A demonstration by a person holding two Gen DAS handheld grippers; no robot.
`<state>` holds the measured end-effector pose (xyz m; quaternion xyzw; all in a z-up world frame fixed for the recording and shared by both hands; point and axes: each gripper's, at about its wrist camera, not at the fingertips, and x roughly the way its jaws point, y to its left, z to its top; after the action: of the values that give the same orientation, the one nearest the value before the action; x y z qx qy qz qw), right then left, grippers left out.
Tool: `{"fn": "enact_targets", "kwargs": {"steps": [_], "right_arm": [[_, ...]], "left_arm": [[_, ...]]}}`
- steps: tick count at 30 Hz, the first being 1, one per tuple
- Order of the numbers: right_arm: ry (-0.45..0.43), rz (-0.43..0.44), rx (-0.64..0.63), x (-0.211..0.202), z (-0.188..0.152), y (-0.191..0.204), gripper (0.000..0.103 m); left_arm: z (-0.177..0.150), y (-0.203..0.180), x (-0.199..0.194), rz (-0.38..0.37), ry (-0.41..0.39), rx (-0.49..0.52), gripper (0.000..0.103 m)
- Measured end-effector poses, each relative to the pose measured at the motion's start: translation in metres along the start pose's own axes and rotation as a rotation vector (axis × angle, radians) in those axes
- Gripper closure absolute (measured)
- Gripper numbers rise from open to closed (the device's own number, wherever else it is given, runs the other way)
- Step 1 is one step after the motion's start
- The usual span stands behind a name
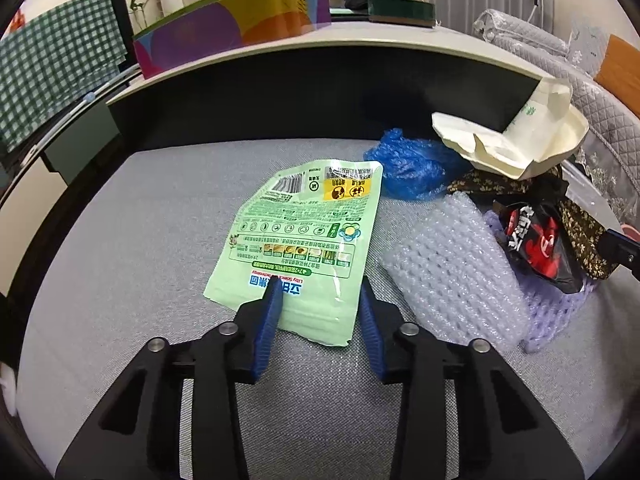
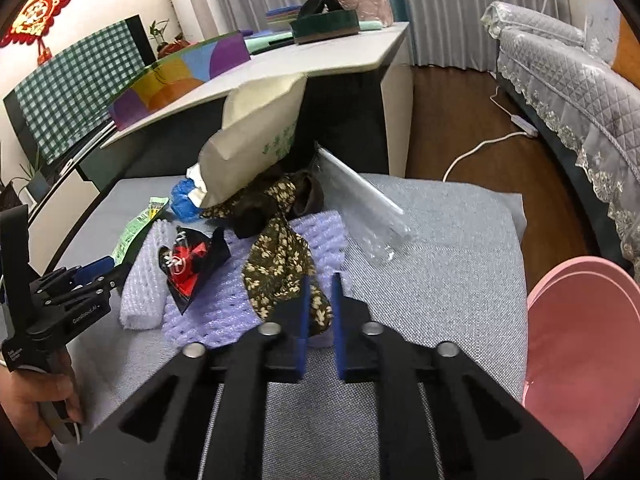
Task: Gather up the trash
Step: 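Move both tools back over the remaining trash on the table, then grasp the green snack packet with the left tool while the right tool grasps the patterned cloth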
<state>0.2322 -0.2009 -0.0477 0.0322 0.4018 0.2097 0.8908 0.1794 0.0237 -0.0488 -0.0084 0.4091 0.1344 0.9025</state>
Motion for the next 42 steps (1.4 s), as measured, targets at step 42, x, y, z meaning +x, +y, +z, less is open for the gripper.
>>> {"fn": "enact_targets", "kwargs": {"steps": [42], "right_arm": [[-0.355, 0.011, -0.032, -0.156, -0.006, 0.022, 0.101]], "left_arm": [[-0.006, 0.014, -0.125, -0.293, -0.25, -0.039, 0.102]]}}
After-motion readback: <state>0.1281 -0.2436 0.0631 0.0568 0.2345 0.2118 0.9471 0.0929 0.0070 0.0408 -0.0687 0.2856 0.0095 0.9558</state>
